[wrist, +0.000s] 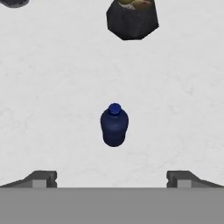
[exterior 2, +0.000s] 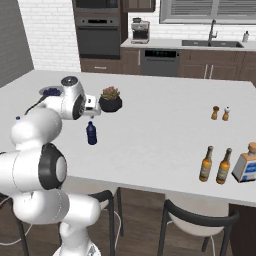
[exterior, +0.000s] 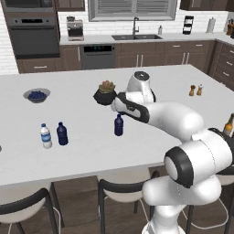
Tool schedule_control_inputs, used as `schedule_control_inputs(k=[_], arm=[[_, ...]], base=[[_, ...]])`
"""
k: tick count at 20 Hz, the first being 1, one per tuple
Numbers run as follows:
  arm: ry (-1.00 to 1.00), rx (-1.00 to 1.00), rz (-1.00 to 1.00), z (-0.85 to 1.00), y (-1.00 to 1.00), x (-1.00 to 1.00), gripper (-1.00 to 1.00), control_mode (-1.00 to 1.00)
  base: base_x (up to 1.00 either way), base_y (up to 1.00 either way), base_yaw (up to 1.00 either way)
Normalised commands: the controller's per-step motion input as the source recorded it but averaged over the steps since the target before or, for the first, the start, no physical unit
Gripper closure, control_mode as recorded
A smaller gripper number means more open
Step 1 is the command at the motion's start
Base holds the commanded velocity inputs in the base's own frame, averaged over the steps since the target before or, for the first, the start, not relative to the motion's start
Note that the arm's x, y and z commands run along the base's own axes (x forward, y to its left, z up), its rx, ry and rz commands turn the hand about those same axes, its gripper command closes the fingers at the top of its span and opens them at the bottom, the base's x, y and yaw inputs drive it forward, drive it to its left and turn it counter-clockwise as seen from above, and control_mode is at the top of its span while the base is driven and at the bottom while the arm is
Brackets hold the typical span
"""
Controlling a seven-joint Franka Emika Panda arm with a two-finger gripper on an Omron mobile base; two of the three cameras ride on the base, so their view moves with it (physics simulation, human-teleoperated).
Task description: Move the plastic bottles in the middle to the plastics group, and the glass bottles in the middle to the glass group.
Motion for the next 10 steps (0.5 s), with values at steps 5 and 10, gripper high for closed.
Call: schedule_control_inputs(k=[5, 10], arm=[[0.00, 0.06, 0.00, -0.62, 0.00, -0.02, -1.00, -1.00], [0.00, 0.03, 0.00, -0.73, 0.00, 0.00, -1.00, -1.00]], base=[[0.00, 0.00, 0.00], [0.00, 0.00, 0.00]])
